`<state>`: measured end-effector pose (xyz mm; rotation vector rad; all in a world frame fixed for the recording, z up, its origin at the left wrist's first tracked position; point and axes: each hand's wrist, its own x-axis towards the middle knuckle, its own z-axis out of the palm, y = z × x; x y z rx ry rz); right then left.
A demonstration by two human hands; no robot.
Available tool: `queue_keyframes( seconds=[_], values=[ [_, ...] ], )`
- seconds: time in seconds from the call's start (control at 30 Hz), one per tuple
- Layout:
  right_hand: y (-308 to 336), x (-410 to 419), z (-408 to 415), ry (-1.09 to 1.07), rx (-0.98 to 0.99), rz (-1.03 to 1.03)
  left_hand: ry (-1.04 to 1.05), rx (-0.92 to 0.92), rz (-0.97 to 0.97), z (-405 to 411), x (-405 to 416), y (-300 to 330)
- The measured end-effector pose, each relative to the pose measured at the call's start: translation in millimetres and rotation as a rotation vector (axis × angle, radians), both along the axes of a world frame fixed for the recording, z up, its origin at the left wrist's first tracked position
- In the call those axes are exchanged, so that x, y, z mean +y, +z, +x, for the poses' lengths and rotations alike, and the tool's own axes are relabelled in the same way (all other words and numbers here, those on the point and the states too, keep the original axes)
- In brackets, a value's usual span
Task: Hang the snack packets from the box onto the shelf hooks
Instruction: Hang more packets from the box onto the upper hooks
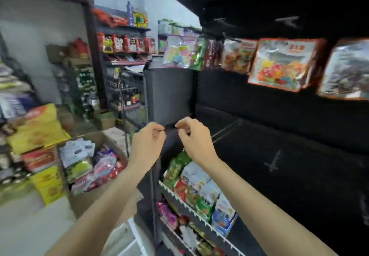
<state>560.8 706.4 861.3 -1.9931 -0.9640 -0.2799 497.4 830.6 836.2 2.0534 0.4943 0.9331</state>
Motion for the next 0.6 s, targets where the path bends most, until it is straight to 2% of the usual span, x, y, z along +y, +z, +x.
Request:
queue_keyframes(
  seconds=[0.3,0.47,0.6],
  values=[
    [-109,225,-2,0.137,0.36,-0.205,0.192,0.375,-0.144,-44,205,-92],
    [-165,324,18,0.212,0.444,-0.367,0.23,0.596,-0.203,-33,297,-141],
    [-204,407,42,0.292,0.524,-0.463,0.283,0.712,-0.327,-5,368,-178]
  ],
)
